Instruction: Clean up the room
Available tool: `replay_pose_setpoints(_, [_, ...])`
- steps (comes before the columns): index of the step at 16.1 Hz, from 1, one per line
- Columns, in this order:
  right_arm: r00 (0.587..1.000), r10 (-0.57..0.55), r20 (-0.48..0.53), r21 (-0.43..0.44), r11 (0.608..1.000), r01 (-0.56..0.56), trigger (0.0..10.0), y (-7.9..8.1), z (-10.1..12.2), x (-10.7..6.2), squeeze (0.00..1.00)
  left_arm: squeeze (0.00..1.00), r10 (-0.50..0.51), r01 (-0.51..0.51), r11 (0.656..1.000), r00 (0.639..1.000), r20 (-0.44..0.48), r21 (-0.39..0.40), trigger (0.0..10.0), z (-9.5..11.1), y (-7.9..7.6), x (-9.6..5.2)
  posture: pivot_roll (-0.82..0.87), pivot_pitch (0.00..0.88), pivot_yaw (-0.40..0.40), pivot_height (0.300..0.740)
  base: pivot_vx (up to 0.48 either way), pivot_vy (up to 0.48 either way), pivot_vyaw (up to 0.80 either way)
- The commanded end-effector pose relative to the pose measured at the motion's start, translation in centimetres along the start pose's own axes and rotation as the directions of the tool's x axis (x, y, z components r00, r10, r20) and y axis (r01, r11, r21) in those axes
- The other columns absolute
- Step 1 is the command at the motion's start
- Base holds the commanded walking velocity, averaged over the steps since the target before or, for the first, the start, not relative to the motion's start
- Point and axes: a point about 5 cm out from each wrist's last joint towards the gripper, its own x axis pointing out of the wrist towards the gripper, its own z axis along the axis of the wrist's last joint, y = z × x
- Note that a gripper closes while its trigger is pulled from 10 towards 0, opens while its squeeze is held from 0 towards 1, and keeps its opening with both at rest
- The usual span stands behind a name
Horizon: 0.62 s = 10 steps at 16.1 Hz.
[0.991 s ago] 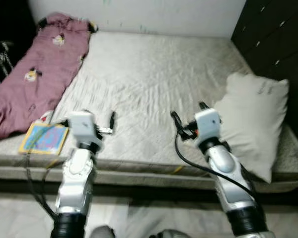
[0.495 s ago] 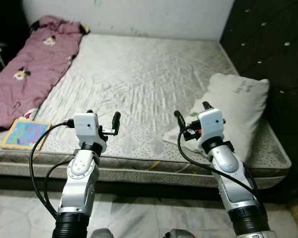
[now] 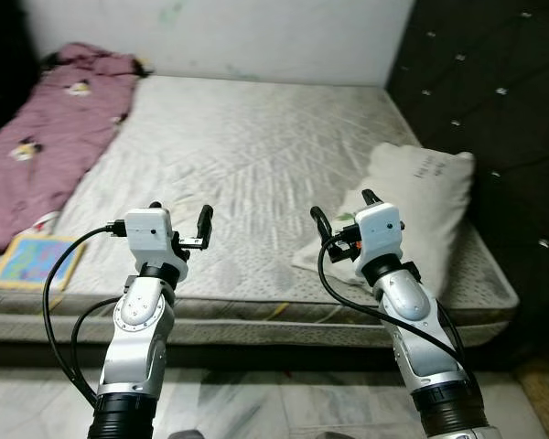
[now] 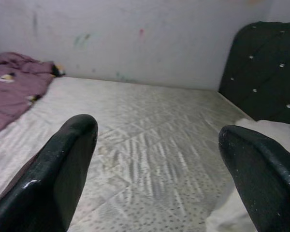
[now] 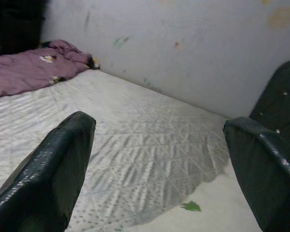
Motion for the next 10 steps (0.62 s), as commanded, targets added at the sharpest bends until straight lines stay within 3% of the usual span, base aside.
replay_pose_setpoints(1, [1.000, 0.000, 0.012, 0.000, 1.000, 0.000, 10.0, -0.14, 0.30, 0.14, 0.00, 0.00, -0.009, 0.009, 1.000, 1.000, 0.016, 0.004, 10.0, 0.42, -0.09, 0.14, 0.01, 0.000, -0.032, 0.740, 0.349, 0.000, 0.00])
replay_pose_setpoints(10, [1.000, -0.007, 0.012, 0.005, 1.000, 0.007, 10.0, -0.27, 0.34, 0.26, 0.00, 0.00, -0.006, 0.006, 1.000, 1.000, 0.016, 0.002, 10.0, 0.46, -0.03, 0.26, 0.01, 0.000, -0.031, 0.740, 0.338, 0.000, 0.00])
